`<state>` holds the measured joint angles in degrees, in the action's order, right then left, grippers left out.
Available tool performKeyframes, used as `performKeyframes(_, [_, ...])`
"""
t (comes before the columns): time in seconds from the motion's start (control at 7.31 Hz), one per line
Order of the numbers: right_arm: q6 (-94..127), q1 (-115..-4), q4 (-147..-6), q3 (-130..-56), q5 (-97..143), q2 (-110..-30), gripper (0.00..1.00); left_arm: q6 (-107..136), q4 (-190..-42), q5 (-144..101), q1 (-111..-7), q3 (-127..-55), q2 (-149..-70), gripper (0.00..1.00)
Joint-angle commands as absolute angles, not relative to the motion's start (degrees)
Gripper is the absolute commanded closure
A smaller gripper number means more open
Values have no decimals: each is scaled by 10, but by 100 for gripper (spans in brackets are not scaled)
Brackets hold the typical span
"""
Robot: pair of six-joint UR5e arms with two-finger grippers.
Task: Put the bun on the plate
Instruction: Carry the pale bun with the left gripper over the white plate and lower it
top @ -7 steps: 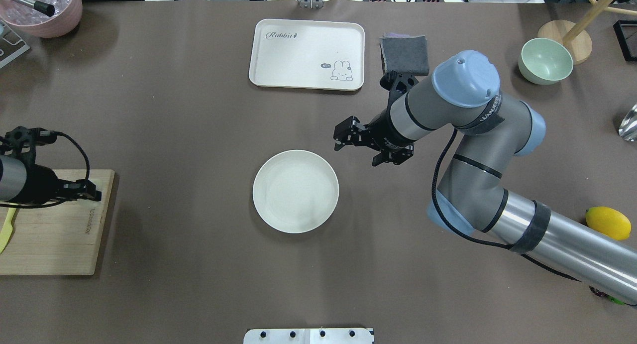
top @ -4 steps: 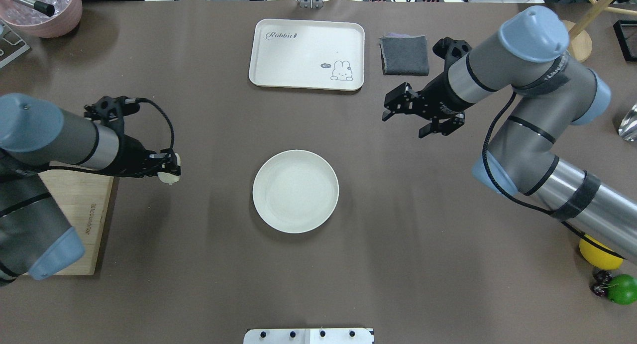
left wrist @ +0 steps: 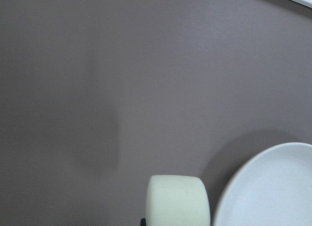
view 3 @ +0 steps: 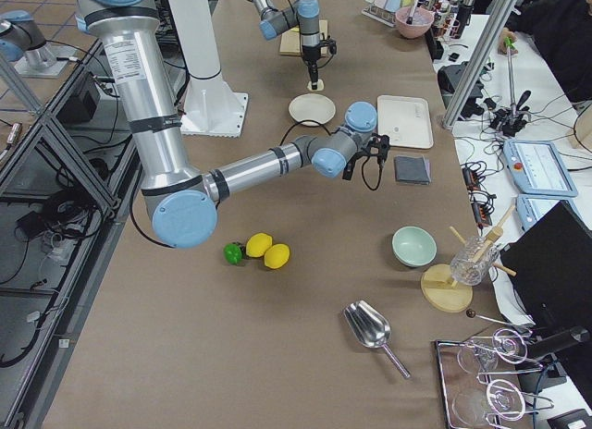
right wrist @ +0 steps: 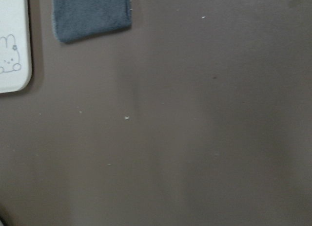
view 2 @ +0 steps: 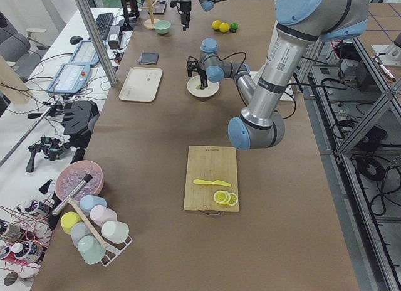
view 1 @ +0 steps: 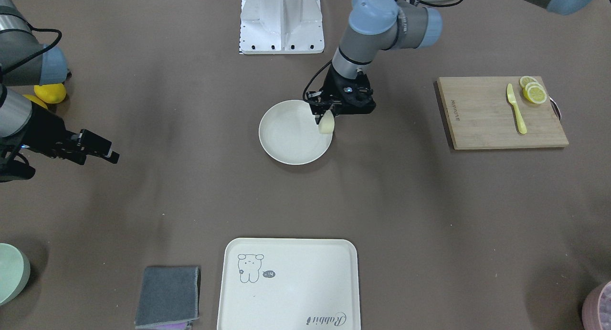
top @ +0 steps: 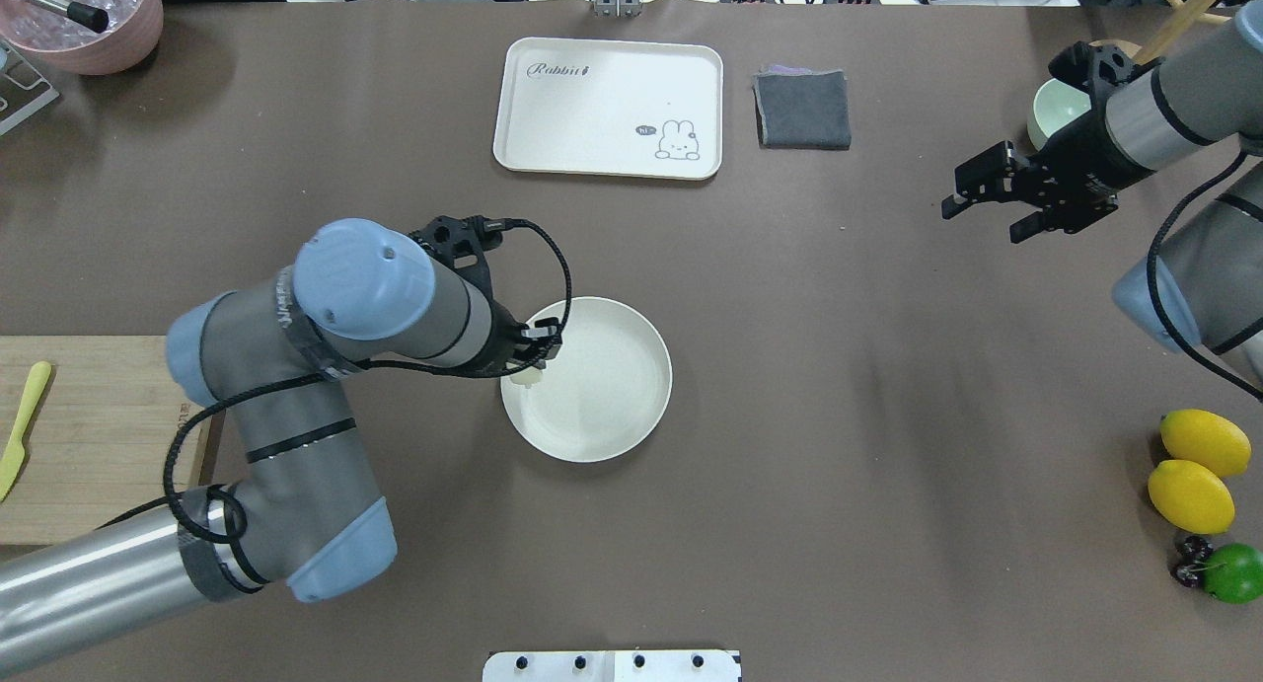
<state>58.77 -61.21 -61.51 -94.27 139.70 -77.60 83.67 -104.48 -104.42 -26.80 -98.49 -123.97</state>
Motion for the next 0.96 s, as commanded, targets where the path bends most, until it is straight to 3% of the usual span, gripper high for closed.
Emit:
performKeyframes(0.0, [548,-626,-614,-942,1401,-802,0,848,-1044,-1005,-226,-941,-1278,62])
performKeyframes(0.41, [547,-626,-613,-947,1402,-809,0,848,-1048,-991,-222,-918,-1284,61])
performKeyframes(0.55, [548,-626,-613,-947,1402,-808,0,848,-1048,-991,-222,-916,-1286,56])
performKeyframes(0.68, [548,-626,-613,-948,1402,-808,0,848,-1048,-991,-222,-915,-1289,48])
performKeyframes(0.82, [548,-626,-613,-948,1402,-808,0,848,-1048,-991,-222,-915,-1290,28])
